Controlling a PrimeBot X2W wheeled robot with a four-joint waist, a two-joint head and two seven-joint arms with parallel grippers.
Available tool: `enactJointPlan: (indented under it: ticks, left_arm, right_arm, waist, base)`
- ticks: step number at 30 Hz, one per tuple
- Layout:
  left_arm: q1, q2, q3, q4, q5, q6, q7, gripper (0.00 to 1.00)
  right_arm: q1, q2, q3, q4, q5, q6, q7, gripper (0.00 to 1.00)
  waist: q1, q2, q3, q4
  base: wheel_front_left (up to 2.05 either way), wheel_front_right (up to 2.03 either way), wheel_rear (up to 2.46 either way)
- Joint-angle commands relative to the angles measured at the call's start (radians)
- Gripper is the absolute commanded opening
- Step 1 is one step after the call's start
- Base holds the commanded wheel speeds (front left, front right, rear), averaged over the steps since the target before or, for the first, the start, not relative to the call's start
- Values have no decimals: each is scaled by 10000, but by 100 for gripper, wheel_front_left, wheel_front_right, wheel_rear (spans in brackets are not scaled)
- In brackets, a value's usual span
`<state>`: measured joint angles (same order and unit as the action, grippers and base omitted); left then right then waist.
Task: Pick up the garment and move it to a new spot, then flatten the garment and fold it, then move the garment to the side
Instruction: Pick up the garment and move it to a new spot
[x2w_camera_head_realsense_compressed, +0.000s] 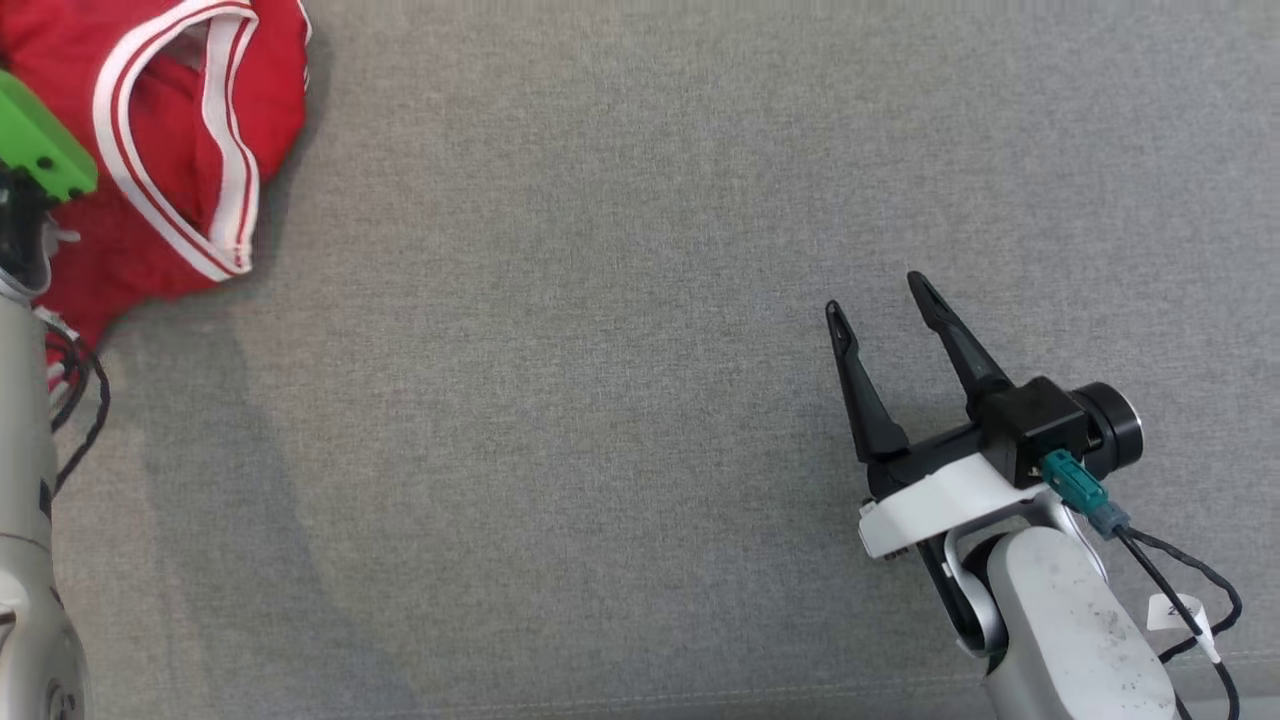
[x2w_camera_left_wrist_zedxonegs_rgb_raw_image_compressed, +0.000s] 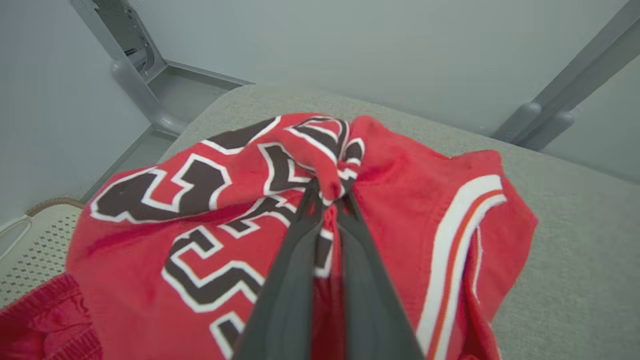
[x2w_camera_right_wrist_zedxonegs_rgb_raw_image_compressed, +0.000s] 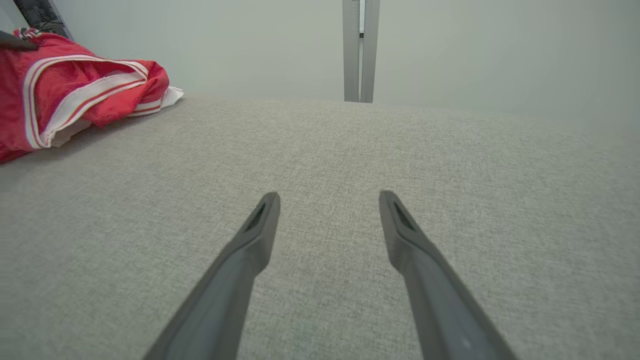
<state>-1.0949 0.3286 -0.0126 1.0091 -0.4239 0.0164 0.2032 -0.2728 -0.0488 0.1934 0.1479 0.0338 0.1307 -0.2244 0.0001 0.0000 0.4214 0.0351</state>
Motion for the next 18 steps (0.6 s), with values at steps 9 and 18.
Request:
enactJointPlan:
  ticks: [9,18]
  left_arm:
    - [-658,-354,-628,-1952,188,-637,-265,0]
    - [-289,-1963,-1562,-4024,-176,-1053,36,0]
  right_arm:
    - [358,-30,92,696,788,1,-348,100]
    - [821,-25,-463,862,955,1,-405,100]
  waist:
    - [-1,0,-2363,-489]
    - [-1,0,-3002,-1772]
  base:
    - [0,0,0]
    - [0,0,0]
